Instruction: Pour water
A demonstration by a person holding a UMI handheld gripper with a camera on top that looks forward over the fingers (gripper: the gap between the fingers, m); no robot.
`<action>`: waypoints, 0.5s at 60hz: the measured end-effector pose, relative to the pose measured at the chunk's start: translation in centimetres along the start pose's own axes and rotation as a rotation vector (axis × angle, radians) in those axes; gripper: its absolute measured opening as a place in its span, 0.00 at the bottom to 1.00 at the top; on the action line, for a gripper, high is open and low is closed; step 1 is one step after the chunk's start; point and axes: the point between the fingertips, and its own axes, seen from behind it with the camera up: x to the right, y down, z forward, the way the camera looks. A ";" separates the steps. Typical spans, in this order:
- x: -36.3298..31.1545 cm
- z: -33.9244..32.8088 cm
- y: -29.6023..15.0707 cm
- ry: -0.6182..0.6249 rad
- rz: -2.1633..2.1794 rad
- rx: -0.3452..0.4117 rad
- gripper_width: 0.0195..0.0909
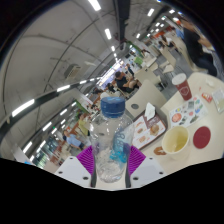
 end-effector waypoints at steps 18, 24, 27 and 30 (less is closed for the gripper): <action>1.6 3.8 -2.8 -0.190 0.975 0.025 0.26; 3.0 5.2 -2.0 -0.215 1.178 0.017 0.26; 3.6 5.2 -1.8 -0.215 1.244 0.013 0.26; 4.2 5.3 -1.6 -0.215 1.267 0.017 0.26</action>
